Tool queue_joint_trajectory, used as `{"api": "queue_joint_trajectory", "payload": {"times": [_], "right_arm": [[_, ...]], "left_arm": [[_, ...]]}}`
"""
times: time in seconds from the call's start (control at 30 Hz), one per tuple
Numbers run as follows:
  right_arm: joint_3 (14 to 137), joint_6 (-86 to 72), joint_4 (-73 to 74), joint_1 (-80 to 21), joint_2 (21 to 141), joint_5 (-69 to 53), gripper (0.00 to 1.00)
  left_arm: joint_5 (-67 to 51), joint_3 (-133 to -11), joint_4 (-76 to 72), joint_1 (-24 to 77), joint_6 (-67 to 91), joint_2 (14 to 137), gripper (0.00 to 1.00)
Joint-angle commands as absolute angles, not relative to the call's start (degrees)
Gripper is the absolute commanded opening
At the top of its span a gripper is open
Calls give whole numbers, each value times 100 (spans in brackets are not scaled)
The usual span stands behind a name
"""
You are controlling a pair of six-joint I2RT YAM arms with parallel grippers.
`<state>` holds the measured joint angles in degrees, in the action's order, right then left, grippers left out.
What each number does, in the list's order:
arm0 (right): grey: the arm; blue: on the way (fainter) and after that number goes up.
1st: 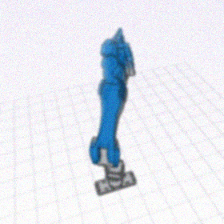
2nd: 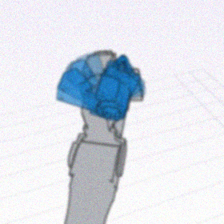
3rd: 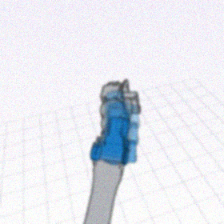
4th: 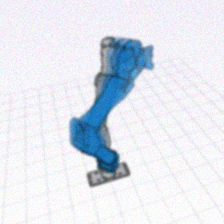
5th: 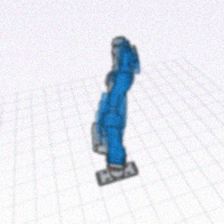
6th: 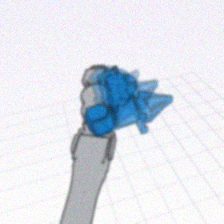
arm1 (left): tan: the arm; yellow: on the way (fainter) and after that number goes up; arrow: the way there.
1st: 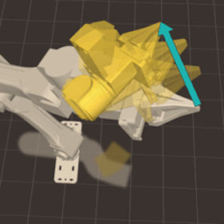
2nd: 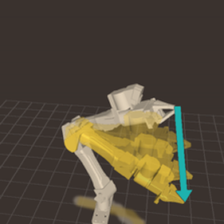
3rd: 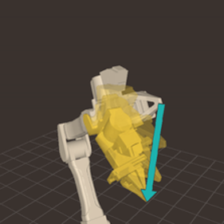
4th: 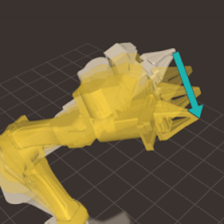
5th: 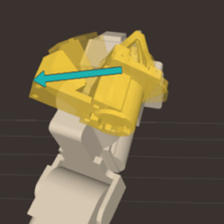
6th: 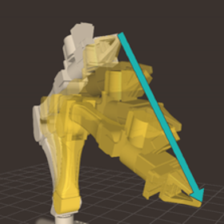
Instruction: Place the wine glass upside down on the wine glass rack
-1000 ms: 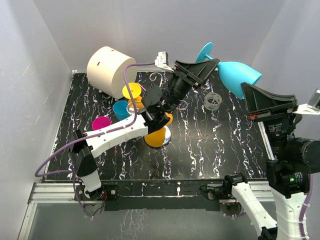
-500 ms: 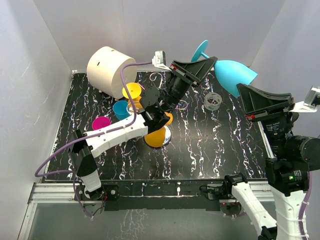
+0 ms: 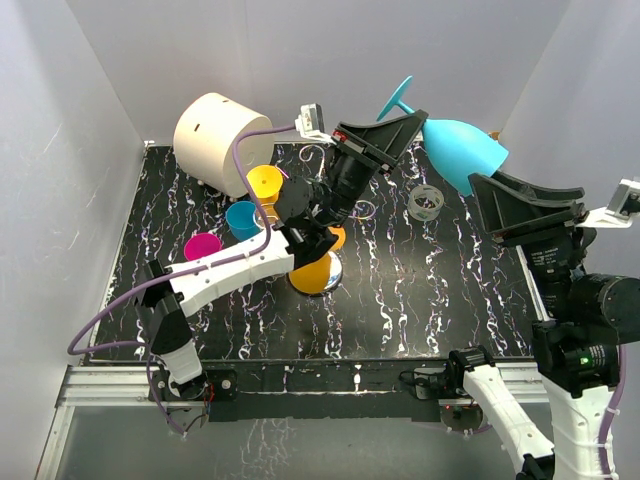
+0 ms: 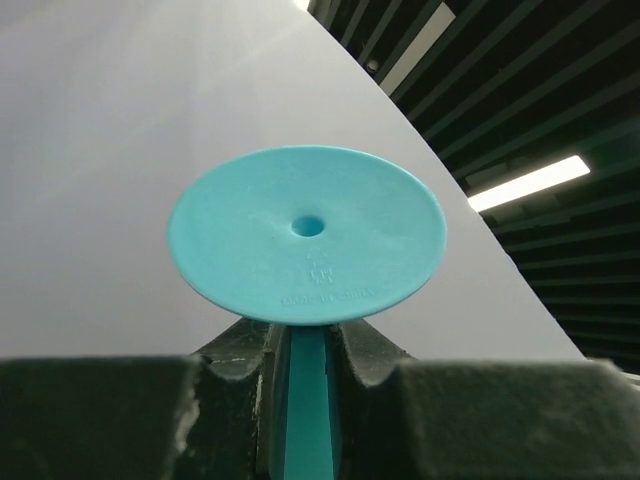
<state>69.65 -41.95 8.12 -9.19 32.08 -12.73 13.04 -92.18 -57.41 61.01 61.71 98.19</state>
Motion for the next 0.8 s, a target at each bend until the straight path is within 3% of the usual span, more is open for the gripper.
{"api": "queue_joint_trajectory", "payload": {"times": [0.0,0.1,0.27,0.43,0.77], "right_arm": [[7229,-4063,1018,-896,3231,-1152,53],[7262,-4052,1231,-896,3232,-1031,66],[7444,-3992,1789,-894,3318,-748,73],[7638,-3972,2206,-896,3385,-525,73],[8469,-4181,2795,-894,3941,-798,71]], "left_arm": [[1536,-9131,-6344,6100,5601,9316,0],[1688,-9025,-6397,6101,5099,9228,0],[1811,-8981,-6439,6100,3829,9134,0],[1376,-9063,-6407,6094,2011,9125,0],[277,-9360,-4311,6090,-293,8818,0]]}}
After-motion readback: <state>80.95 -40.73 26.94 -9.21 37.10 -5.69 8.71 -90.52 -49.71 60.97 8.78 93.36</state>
